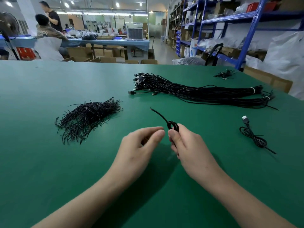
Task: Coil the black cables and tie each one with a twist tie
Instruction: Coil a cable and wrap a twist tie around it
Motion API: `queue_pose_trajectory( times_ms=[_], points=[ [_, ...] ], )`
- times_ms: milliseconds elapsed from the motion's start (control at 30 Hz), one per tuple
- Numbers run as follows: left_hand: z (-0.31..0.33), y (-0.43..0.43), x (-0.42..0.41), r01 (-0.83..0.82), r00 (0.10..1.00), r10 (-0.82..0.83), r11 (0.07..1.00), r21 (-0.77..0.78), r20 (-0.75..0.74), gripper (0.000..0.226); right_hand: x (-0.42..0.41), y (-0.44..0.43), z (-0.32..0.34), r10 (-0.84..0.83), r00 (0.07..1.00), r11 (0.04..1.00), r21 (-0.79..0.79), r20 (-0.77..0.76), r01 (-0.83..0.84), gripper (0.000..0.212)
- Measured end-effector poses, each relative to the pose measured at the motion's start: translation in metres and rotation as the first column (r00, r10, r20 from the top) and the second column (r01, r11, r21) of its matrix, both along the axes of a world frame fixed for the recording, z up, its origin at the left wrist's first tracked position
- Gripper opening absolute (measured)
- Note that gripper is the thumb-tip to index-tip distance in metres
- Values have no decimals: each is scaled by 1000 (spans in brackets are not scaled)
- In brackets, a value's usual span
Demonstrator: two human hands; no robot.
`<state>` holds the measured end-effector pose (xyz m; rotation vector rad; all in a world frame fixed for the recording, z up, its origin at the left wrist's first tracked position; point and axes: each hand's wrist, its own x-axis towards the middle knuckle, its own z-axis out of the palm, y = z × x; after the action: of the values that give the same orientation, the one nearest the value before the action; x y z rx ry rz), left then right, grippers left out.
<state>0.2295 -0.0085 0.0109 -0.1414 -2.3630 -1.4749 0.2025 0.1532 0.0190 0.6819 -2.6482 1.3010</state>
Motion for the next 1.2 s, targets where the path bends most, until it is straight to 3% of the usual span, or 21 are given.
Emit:
queue_pose_trajectory(
  times_ms=[33,133,200,267,400,467,633,833,1000,1200],
  points=[
    [0,6,-1,42,999,-42,999,22,11,27,3,-2,0,-26,998,995,91,-59,32,32],
    [0,20,-4,64,998,-65,994,93,12,42,7,-8,-2,-81,977,955,263,-199,133,21],
    [0,28,-7,55,998,-58,978,199,8,28,7,-9,-3,-115,957,931,307,-266,197,16],
    [1,35,-11,30,999,-39,949,314,24,14,7,-8,-2,-133,950,921,320,-282,223,16],
    [-6,38,-18,-29,999,36,943,330,-15,14,8,-5,-2,-70,976,930,340,-208,140,21],
    [-10,37,-19,-44,998,56,939,342,-27,20,8,-6,-3,-28,994,954,293,-108,59,23],
    [-8,32,-21,-52,992,83,952,300,-93,29,-4,-7,1,70,985,998,-7,155,-70,26],
    [-5,26,-22,86,995,-70,961,262,-68,40,-11,10,2,334,829,925,-327,449,-195,25],
    [-5,17,-22,217,976,-211,925,313,-55,32,-10,15,7,530,670,826,-497,521,-267,28],
    [-8,15,-23,216,975,-222,908,359,-26,26,-6,8,2,469,725,851,-478,504,-218,27]
  ],
)
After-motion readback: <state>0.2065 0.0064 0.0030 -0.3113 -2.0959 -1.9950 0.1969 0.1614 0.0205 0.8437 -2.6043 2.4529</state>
